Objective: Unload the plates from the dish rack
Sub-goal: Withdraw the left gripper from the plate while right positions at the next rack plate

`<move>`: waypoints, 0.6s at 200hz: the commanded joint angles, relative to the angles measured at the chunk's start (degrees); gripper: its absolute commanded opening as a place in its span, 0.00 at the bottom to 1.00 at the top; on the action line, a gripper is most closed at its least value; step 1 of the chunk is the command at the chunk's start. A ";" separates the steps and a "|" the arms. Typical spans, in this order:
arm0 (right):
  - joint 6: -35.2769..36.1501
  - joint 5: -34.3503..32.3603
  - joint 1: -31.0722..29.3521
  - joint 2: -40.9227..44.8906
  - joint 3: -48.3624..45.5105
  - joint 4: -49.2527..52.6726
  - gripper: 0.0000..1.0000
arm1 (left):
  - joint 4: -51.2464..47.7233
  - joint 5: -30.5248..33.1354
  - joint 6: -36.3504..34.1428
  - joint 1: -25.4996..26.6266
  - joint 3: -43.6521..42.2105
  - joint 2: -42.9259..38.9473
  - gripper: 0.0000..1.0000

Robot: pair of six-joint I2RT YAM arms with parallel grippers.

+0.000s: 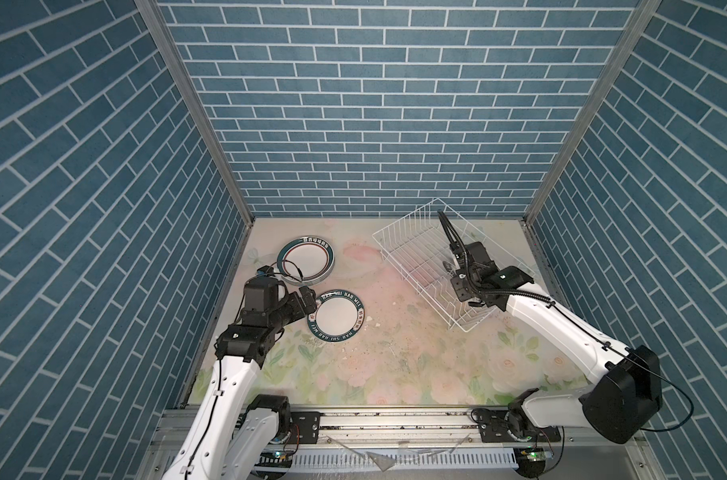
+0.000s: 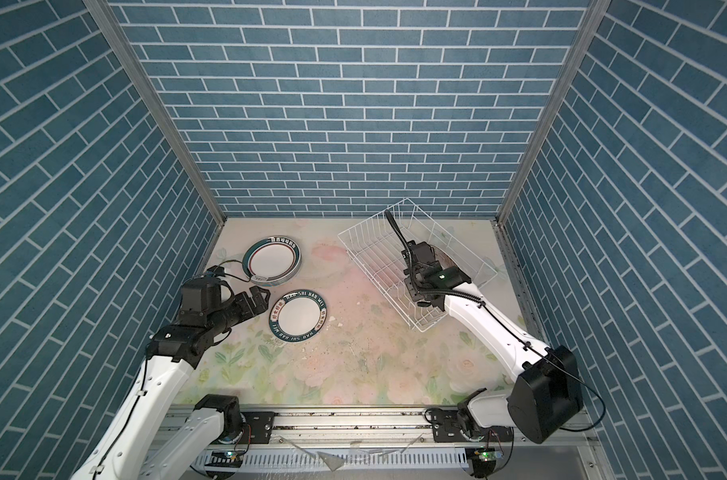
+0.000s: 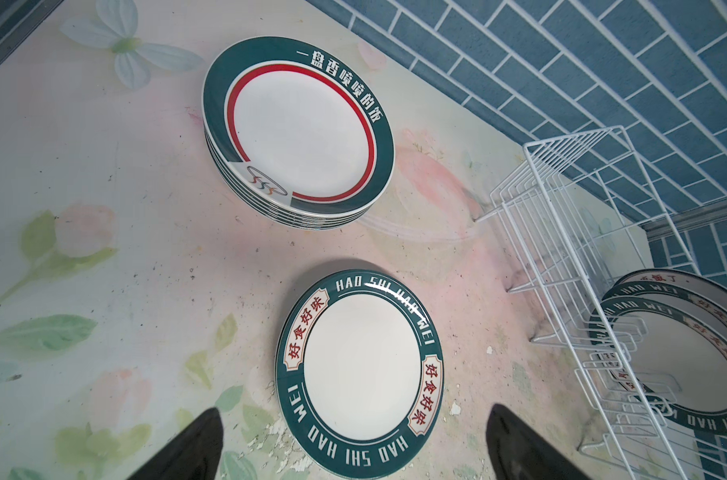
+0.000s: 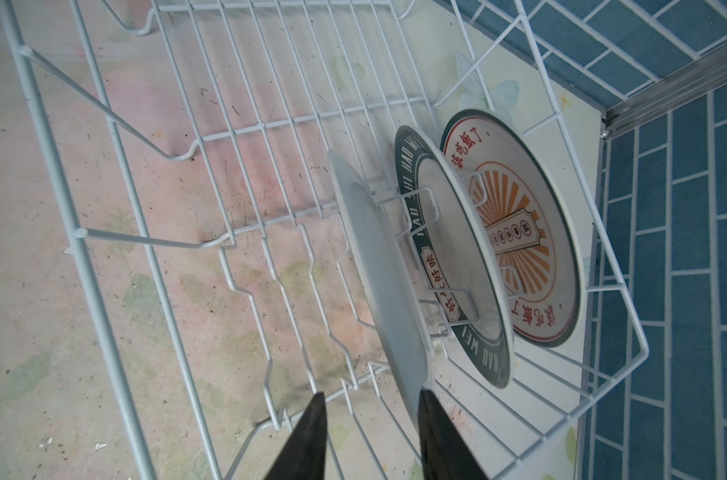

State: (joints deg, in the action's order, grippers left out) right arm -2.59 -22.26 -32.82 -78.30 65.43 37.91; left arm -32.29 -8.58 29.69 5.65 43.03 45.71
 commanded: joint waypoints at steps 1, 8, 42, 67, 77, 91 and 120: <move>2.71 -3.72 0.21 -2.55 2.51 -1.31 0.37 | 0.35 0.80 0.45 0.15 -0.75 -1.27 0.99; 3.01 -4.92 0.17 -3.34 2.65 -1.78 0.37 | 0.47 0.84 0.45 0.15 -0.84 -1.58 0.99; 4.52 -6.83 0.56 -7.02 2.77 -3.71 0.36 | 0.47 1.50 0.57 0.15 -1.45 -2.47 0.99; 4.83 -8.69 0.65 -8.52 2.20 -5.22 0.34 | 0.25 1.76 0.48 0.15 -1.69 -2.18 0.99; 5.17 -9.20 0.63 -8.62 1.61 -6.14 0.33 | 0.30 2.08 0.53 0.15 -1.85 -2.14 0.99; 5.96 -10.12 0.70 -8.80 0.61 -7.50 0.29 | 0.63 2.05 0.73 0.15 -2.07 -1.88 0.99; 6.73 -10.44 0.91 -9.19 -1.28 -9.05 0.20 | 1.78 1.35 1.98 0.15 -2.68 -1.35 0.99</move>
State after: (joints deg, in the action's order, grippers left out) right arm 2.04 -30.81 -32.16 -86.94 65.73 31.29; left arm -31.70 -7.29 30.65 5.65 41.63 44.03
